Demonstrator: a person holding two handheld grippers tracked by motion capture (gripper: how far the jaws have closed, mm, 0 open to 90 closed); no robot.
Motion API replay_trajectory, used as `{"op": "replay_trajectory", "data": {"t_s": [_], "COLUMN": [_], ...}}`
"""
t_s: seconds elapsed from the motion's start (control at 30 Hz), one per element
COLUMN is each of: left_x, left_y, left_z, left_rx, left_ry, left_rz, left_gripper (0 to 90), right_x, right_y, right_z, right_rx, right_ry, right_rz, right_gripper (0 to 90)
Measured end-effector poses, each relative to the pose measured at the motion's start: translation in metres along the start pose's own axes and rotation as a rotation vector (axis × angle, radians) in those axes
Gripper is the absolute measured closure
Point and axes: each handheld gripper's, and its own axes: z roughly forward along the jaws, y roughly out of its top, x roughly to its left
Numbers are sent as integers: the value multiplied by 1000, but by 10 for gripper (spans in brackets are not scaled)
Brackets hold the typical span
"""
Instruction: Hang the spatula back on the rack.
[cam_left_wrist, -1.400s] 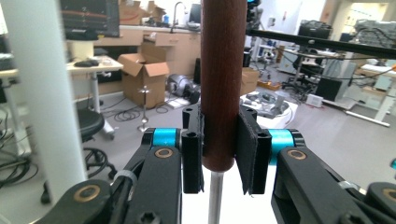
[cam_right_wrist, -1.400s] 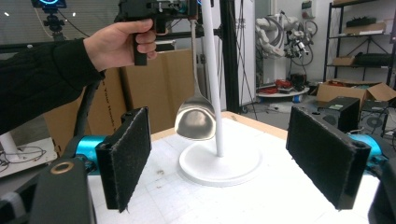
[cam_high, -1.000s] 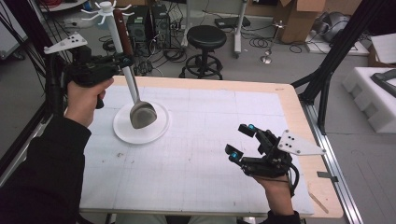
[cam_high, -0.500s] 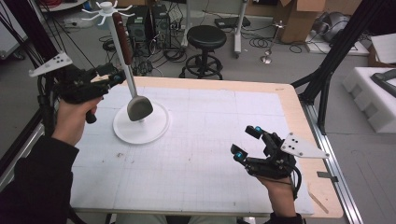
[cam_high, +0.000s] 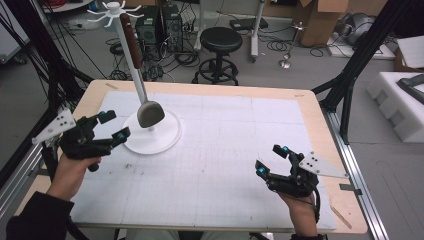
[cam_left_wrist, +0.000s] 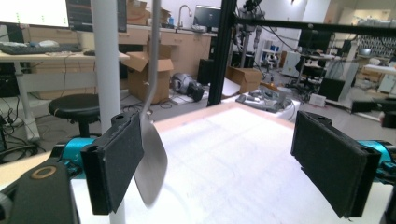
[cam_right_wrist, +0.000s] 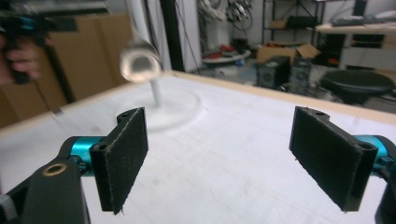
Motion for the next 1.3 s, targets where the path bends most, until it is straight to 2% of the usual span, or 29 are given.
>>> {"op": "replay_trajectory", "data": {"t_s": [0.17, 0.27, 0.4, 0.77, 0.83, 1.17, 1.3], "left_x": [-10, -13, -13, -11, -11, -6, -3], "left_y": [-27, -40, -52, -63, -65, -75, -77], "left_z": [-13, -18, -24, -30, -31, -34, -35], "left_rx": [1, 21, 15, 14, 15, 14, 20], "left_ry": [-8, -2, 18, 33, 24, 52, 70], "left_rz": [-3, -5, -34, -44, -44, -77, -75], "left_gripper": [174, 179, 182, 190, 205, 216, 215], "right_x": [-3, -3, -2, 5, 6, 4, 2], "right_y": [-15, -22, -26, -31, -30, -33, -34], "right_z": [-6, -9, -11, -5, -4, -2, -2], "right_rx": [33, 51, 59, 68, 70, 85, 89], "right_ry": [-52, -81, -97, -100, -99, -98, -100], "right_rz": [-9, -17, -17, -27, -24, -17, -13], "right_gripper": [182, 181, 181, 182, 181, 182, 182]}}
